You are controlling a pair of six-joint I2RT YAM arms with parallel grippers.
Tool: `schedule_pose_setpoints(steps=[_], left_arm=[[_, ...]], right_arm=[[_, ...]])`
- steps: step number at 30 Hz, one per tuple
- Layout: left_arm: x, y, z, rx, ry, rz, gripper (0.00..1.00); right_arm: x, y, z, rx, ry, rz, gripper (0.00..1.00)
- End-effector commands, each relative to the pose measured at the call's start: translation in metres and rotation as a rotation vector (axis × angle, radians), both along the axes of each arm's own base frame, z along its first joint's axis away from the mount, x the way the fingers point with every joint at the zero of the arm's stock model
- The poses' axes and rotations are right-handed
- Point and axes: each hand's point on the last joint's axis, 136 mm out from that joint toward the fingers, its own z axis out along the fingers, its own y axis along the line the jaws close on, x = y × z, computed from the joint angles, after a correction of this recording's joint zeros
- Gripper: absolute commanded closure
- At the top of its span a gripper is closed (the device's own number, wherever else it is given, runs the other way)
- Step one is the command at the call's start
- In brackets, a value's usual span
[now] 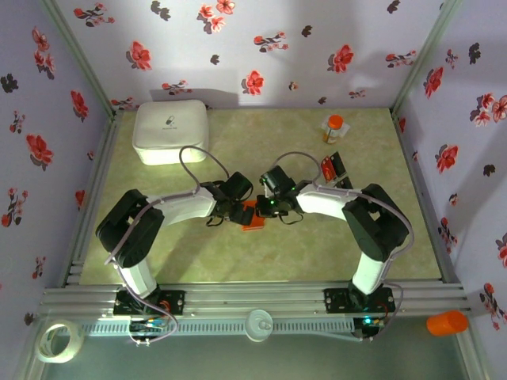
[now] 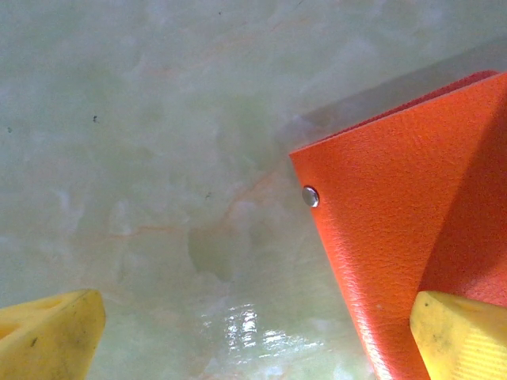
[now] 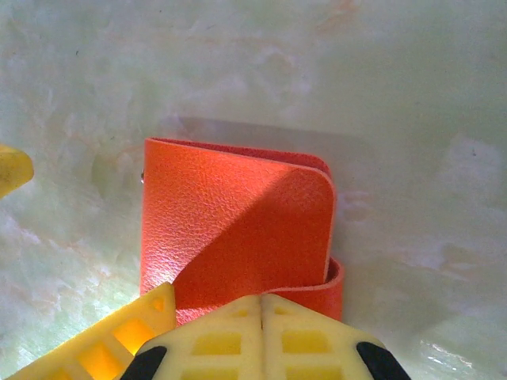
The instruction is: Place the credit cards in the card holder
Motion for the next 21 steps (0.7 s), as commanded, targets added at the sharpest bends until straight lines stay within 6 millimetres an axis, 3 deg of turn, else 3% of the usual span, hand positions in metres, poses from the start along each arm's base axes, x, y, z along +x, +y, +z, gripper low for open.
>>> schedule_pose_setpoints(steps=[1,21], left_arm=[[-0.015,0.02,-0.021,0.119,0.061,-0.019,0.0],[-0.007,0.018,-0.012,0.118,0.035,-0.028,0.0]], right_arm=[[-0.058,-0.038,-0.058,-0.205,0.204,0.032,1.0],[-0.07,-0.025,-0.055,-0.164,0.211,-0.02,1.0]])
